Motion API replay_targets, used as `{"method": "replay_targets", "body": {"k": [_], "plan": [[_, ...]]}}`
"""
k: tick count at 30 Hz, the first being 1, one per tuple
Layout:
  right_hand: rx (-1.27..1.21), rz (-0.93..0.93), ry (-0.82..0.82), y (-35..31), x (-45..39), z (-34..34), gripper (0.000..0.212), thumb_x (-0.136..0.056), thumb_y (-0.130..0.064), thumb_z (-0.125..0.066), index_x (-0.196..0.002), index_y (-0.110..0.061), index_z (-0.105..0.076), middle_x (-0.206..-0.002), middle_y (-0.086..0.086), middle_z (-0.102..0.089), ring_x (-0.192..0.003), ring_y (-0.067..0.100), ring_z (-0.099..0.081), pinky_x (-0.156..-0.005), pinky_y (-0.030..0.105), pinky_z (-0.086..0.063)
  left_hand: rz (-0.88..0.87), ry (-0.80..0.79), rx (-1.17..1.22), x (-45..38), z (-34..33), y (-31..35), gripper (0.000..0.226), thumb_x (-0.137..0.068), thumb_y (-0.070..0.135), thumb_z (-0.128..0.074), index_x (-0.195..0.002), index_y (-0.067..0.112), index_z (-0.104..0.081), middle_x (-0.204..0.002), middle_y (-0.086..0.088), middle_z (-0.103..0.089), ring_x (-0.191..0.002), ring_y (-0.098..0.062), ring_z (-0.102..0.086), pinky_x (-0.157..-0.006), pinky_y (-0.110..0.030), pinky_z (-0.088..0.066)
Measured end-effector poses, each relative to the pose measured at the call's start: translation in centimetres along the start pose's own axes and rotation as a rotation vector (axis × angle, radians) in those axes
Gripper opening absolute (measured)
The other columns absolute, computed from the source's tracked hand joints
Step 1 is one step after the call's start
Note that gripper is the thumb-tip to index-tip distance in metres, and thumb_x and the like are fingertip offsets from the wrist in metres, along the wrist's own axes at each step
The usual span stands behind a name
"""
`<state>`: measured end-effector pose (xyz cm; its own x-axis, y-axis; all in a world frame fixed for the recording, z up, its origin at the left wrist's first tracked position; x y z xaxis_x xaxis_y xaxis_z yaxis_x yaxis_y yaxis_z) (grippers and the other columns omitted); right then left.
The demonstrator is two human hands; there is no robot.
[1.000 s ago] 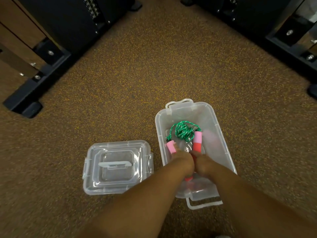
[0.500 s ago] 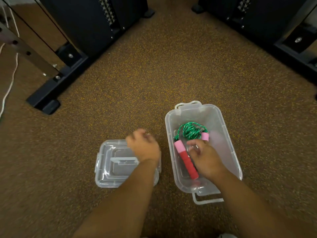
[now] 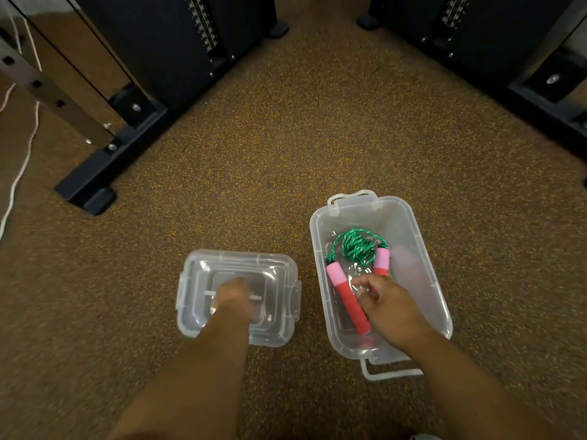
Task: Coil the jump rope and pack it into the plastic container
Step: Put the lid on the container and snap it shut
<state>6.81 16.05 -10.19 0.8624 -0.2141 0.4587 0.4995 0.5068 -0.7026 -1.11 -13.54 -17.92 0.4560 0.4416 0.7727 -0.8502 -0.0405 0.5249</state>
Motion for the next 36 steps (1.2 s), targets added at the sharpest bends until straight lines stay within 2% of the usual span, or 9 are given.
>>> {"method": "replay_targets", "body": {"k": [2, 5, 9, 12, 16, 19, 24, 31, 36], "plan": [[-0.007, -0.002, 0.004, -0.4, 0.1, 0.3, 0.018, -0.093, -0.024, -0.053, -0.107, -0.032, -0.062, -0.108, -0.001, -0.064, -0.09, 0.014, -0.06, -0.082, 0.032, -0.05, -0.164, 0.114, -0.177, 0.2, 1.0, 1.7, 0.05, -0.082, 0.025, -0.06, -0.128, 0.006, -0.055, -0.132, -0.015, -0.056, -0.11, -0.036, -0.059, -0.099, -0.047, -0.048], [-0.088, 0.016, -0.003, -1.4, 0.6, 0.5, 0.025, -0.092, -0.024, -0.056, -0.116, -0.033, -0.059, -0.117, -0.004, -0.063, -0.098, 0.01, -0.059, -0.088, 0.03, -0.049, -0.436, 0.249, -0.318, 5.1, 1.6, 6.7, 0.054, -0.084, 0.019, -0.071, -0.133, 0.01, -0.052, -0.143, -0.012, -0.039, -0.117, -0.031, -0.055, -0.101, -0.033, -0.045], [-0.28, 0.079, -0.004, -3.4, 1.9, 0.8, 0.046, -0.088, -0.038, -0.061, -0.131, -0.036, -0.048, -0.119, -0.004, -0.058, -0.098, 0.004, -0.058, -0.083, 0.018, -0.045, -0.705, 0.169, -0.345, 11.6, -0.4, 12.1, 0.058, -0.084, 0.013, -0.072, -0.138, 0.013, -0.05, -0.152, -0.008, -0.02, -0.118, -0.03, -0.053, -0.099, -0.024, -0.043], [-0.461, 0.115, 0.016, -4.3, 3.1, 1.4, 0.066, -0.078, -0.059, -0.06, -0.137, -0.041, -0.037, -0.125, -0.008, -0.053, -0.104, -0.004, -0.057, -0.088, 0.012, -0.044, -0.793, -0.003, -0.47, 16.7, -4.4, 12.5, 0.06, -0.086, 0.007, -0.068, -0.14, 0.01, -0.044, -0.137, -0.003, -0.026, -0.102, -0.022, -0.056, -0.076, 0.0, -0.034], [-0.371, 0.052, 0.31, -2.4, 4.9, 4.9, 0.058, -0.084, -0.043, -0.064, -0.134, -0.029, -0.039, -0.117, -0.013, -0.058, -0.101, -0.001, -0.058, -0.084, 0.014, -0.046, -0.798, -0.237, -0.669, 22.3, -10.0, 9.2, 0.057, -0.091, 0.009, -0.059, -0.144, 0.011, -0.037, -0.143, -0.01, -0.024, -0.102, -0.024, -0.055, -0.081, -0.016, -0.039], [-0.132, -0.088, 0.474, 1.3, 6.5, 6.7, 0.054, -0.086, -0.054, -0.048, -0.132, -0.025, -0.043, -0.12, 0.01, -0.061, -0.107, 0.03, -0.057, -0.089, 0.045, -0.05, -0.792, -0.336, -0.804, 23.7, -13.0, 6.7, 0.067, -0.091, 0.012, -0.055, -0.151, 0.01, -0.025, -0.148, -0.011, -0.02, -0.124, -0.03, -0.048, -0.1, -0.029, -0.044], [0.054, -0.322, 0.556, 5.9, 8.4, 7.1, 0.049, -0.093, -0.044, -0.045, -0.131, -0.014, -0.05, -0.115, 0.029, -0.055, -0.106, 0.045, -0.048, -0.089, 0.051, -0.042, -0.794, -0.453, -1.118, 23.7, -16.6, 3.7, 0.074, -0.094, 0.021, -0.053, -0.155, 0.013, -0.012, -0.155, -0.014, -0.018, -0.143, -0.033, -0.015, -0.114, -0.037, -0.025], [0.008, -0.433, 0.423, 8.1, 7.4, 5.9, 0.05, -0.095, -0.042, -0.042, -0.138, -0.017, -0.044, -0.126, 0.028, -0.043, -0.115, 0.046, -0.044, -0.096, 0.051, -0.04, -1.052, -0.538, -1.238, 22.5, -18.0, 3.4, 0.076, -0.094, 0.04, -0.051, -0.155, 0.03, -0.006, -0.15, -0.003, -0.036, -0.137, -0.029, -0.024, -0.108, -0.042, -0.029], [-0.169, -0.463, 0.353, 8.4, 6.8, 5.5, 0.048, -0.095, -0.045, -0.042, -0.136, -0.022, -0.042, -0.12, 0.021, -0.059, -0.108, 0.042, -0.057, -0.091, 0.053, -0.05, -1.187, -0.194, -1.154, 19.8, -15.6, 7.5, 0.065, -0.1, 0.038, -0.042, -0.155, 0.027, -0.008, -0.156, -0.005, -0.021, -0.14, -0.028, -0.023, -0.114, -0.045, -0.026]]}}
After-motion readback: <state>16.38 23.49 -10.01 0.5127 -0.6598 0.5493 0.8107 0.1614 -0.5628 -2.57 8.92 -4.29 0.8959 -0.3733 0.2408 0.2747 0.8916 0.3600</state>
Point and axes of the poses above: each hand's wrist, its own x-axis away from the middle knuckle, its own z-axis out of the back of the hand, y = z × x, the point moved 9 cm from there along -x, towards the middle knuckle
